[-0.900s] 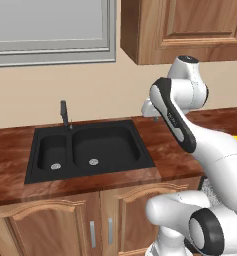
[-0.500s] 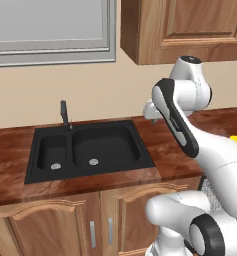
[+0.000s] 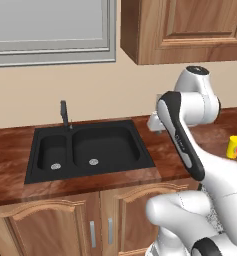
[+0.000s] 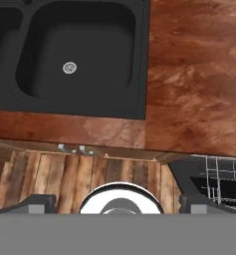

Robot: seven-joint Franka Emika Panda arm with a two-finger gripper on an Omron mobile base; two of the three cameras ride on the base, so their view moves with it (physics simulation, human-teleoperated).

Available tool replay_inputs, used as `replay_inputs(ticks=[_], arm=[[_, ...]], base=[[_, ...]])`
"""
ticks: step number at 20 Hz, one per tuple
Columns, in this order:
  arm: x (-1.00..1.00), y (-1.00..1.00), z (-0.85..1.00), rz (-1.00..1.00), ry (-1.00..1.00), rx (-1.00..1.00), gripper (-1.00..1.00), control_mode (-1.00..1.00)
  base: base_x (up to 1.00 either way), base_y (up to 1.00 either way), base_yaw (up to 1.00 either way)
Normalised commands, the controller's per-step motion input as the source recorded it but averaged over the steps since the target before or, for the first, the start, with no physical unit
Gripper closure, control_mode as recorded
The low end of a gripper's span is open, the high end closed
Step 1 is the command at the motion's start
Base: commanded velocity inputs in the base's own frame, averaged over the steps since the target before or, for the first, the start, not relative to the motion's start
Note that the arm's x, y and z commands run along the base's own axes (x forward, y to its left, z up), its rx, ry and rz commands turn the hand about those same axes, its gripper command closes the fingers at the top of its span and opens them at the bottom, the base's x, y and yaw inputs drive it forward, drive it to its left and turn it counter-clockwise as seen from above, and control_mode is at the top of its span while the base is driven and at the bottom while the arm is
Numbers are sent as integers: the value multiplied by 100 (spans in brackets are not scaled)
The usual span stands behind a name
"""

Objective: Pick up the cup and bowl from the counter, place them in the dishwasher, and close the dishwasher door.

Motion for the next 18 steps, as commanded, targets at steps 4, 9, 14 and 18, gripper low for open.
replay_inputs(ticks=[4, 9, 14, 18], arm=[[-14, -22, -20, 0, -1, -5, -100, -100], [-5, -35, -16, 0, -1, -8, -100, -100], [-1, -37, -7, 0, -2, -4, -100, -100], [0, -44, -2, 0, -1, -3, -100, -100]], base=[[0, 0, 0], [0, 0, 0], [0, 0, 0], [0, 0, 0]])
